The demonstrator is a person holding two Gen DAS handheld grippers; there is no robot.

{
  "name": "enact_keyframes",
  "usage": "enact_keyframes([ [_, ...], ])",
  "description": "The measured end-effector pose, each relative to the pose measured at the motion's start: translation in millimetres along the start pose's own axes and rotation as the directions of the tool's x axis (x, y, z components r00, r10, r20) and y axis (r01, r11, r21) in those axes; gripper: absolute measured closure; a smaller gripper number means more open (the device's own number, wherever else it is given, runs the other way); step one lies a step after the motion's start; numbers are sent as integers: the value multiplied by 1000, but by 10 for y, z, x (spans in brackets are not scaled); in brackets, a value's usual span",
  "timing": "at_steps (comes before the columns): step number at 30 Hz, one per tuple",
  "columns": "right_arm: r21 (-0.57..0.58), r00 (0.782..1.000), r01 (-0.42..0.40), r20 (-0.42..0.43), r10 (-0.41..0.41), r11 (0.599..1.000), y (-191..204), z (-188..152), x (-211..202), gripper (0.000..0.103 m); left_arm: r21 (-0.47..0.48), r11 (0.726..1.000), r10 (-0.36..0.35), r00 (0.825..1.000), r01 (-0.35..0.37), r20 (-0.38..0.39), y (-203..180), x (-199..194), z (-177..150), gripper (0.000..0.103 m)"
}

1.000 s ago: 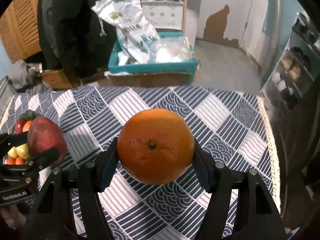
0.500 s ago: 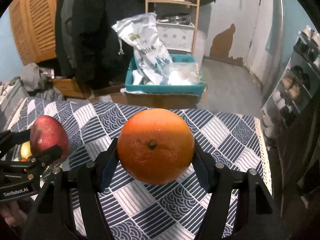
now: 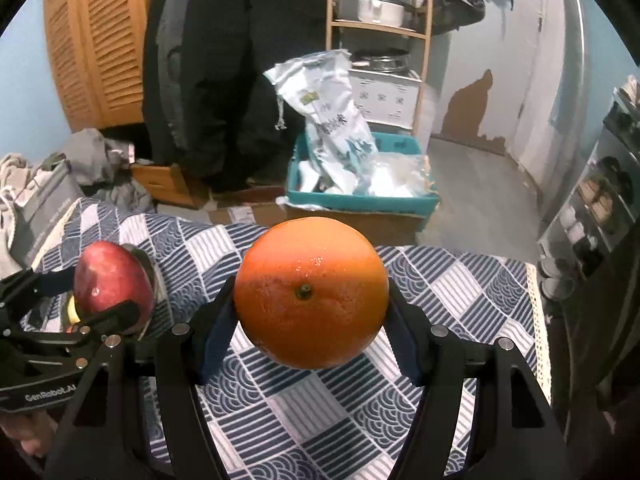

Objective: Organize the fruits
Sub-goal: 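Lift the red apple and orange and carry both over the glass bowl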

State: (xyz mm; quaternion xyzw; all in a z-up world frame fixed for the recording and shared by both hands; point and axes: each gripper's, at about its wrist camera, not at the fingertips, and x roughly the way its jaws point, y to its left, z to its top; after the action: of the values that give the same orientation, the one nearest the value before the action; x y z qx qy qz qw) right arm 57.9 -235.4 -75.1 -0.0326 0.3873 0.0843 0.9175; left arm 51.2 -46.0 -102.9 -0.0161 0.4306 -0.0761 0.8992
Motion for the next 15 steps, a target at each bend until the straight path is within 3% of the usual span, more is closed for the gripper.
enact_keyframes([
  [15, -55, 994, -104, -44, 102, 993, 626, 130, 345, 35, -106, 992, 68, 997, -70, -26, 614, -16, -149, 25],
])
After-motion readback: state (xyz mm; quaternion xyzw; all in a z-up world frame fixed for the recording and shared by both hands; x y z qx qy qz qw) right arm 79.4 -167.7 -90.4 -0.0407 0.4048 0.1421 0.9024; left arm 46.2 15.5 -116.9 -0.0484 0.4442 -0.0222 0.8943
